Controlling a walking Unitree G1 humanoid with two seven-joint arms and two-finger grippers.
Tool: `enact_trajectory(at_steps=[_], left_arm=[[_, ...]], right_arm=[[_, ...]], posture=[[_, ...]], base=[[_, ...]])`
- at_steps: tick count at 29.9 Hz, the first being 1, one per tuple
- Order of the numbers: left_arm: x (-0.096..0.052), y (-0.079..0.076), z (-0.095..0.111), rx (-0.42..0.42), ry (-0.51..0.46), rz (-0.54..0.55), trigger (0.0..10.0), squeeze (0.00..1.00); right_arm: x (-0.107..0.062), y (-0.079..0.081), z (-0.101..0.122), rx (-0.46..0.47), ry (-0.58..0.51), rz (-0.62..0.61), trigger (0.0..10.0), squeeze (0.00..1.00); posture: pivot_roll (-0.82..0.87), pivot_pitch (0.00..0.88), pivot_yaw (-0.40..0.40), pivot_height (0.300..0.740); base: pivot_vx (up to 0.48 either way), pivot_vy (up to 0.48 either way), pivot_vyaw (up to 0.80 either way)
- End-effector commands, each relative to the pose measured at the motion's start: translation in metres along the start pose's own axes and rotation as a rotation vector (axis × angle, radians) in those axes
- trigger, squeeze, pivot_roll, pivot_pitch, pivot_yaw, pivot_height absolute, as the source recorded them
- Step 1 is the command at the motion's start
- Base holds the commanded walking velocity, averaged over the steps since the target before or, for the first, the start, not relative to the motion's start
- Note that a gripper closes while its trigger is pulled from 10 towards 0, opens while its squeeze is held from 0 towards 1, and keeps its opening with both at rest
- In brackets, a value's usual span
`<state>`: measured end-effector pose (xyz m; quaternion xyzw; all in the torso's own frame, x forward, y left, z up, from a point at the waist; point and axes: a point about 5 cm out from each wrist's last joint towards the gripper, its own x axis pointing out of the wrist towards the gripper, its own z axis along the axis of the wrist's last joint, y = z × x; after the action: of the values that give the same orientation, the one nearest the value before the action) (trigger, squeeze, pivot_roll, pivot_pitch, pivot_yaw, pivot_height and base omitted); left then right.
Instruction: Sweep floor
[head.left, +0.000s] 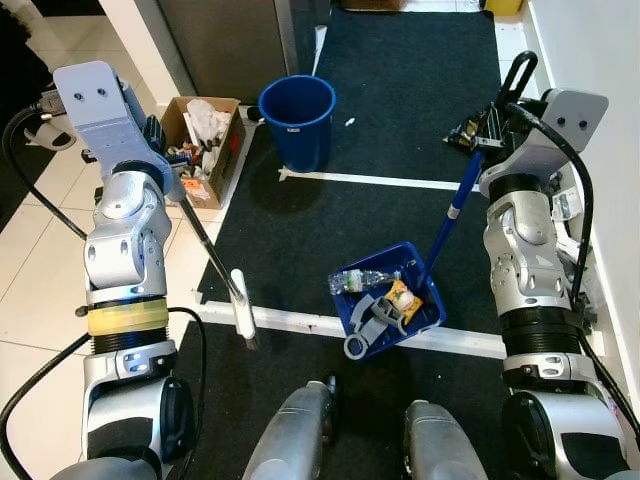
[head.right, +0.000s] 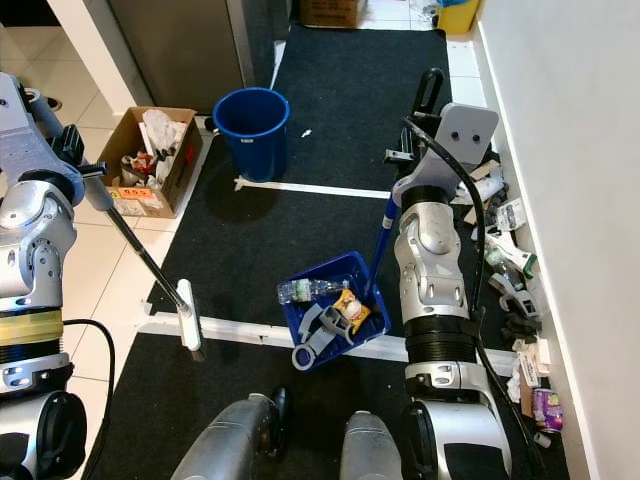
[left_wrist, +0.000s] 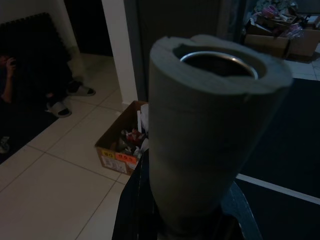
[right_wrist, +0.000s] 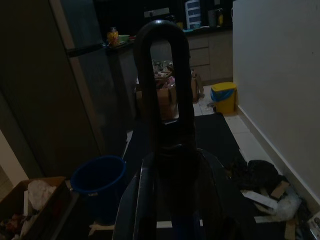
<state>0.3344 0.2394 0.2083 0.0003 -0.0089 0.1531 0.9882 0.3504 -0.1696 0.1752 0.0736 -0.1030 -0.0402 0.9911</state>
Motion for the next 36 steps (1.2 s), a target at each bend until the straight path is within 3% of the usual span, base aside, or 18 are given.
enact_trajectory(at_steps=[1, 36], left_arm=[[-0.0017, 0.0034, 0.0035, 0.021, -0.037, 0.005, 10.0, 0.00], [-0.0033, 0.0025, 0.0037, 0.030, -0.039, -0.005, 10.0, 0.00]], right_arm=[[0.0017, 0.0034, 0.0087, 0.007, -0.051, 0.011, 10.0, 0.00], [0.0022, 0.0031, 0.0123, 0.041, -0.078, 0.008, 10.0, 0.00]], posture=[[-0.02, 0.069, 0.060, 0.740], [-0.01, 0.072, 0.066, 0.740]], base=[[0.472, 0.000, 0.00], [0.472, 0.000, 0.00]])
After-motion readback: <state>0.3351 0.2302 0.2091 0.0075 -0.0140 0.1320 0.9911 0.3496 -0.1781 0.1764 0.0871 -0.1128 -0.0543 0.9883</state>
